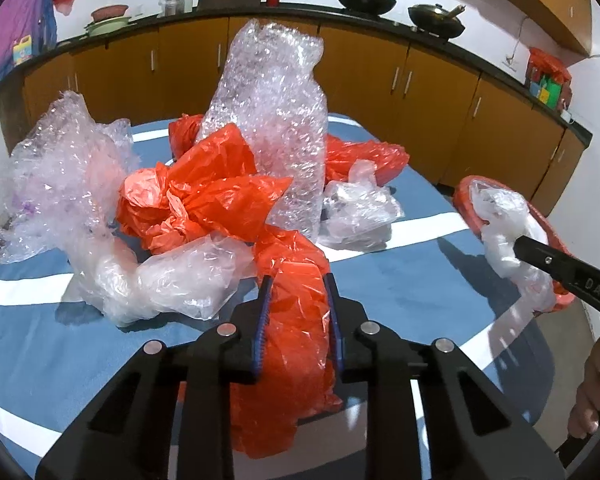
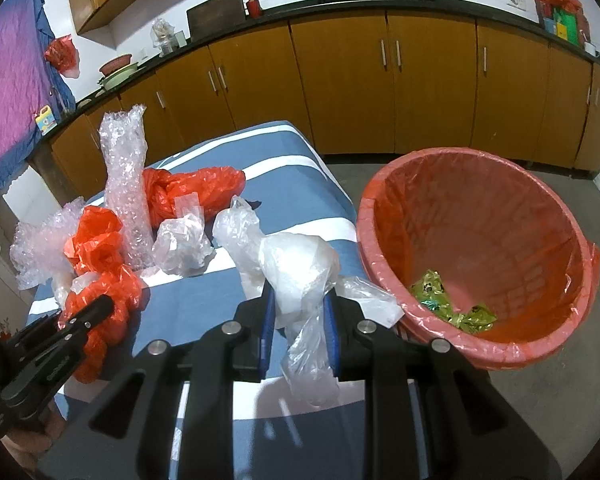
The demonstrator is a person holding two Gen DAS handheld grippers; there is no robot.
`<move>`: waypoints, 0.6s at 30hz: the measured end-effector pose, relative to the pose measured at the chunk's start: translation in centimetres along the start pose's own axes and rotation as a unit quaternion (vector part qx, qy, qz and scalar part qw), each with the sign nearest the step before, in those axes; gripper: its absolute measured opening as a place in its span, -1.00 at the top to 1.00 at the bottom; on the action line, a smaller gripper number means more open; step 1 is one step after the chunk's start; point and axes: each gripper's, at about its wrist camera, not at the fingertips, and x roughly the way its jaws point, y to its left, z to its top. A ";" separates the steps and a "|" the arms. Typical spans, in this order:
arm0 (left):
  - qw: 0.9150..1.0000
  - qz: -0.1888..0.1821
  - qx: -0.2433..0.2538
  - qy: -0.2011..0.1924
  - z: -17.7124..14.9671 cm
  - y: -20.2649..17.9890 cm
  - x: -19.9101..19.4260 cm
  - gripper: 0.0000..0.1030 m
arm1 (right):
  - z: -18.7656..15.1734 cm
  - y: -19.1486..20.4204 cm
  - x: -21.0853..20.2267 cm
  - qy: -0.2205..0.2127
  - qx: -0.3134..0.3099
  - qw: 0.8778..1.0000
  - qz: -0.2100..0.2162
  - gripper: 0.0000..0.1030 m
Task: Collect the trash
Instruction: 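Carry both bags over the red basket and open both grippers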
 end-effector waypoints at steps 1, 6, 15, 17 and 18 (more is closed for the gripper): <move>1.000 -0.002 0.000 -0.004 0.0 -0.1 -0.3 0.53 | 0.0 -0.1 -0.2 -0.002 0.001 1.000 0.000 0.56; 1.000 -0.014 0.000 -0.023 0.7 -0.7 -1.8 0.53 | 0.1 -0.4 -1.3 -0.013 0.006 1.000 0.003 0.56; 0.998 -0.039 0.007 -0.055 2.6 -3.0 -3.6 0.53 | 0.4 -1.4 -3.3 -0.033 0.016 0.999 0.006 0.56; 0.997 -0.046 0.009 -0.059 3.1 -3.7 -3.9 0.53 | 0.5 -1.9 -3.6 -0.037 0.019 0.999 0.004 0.56; 0.997 -0.049 0.011 -0.061 3.3 -4.1 -3.9 0.53 | 0.6 -2.2 -3.8 -0.039 0.022 0.999 0.003 0.56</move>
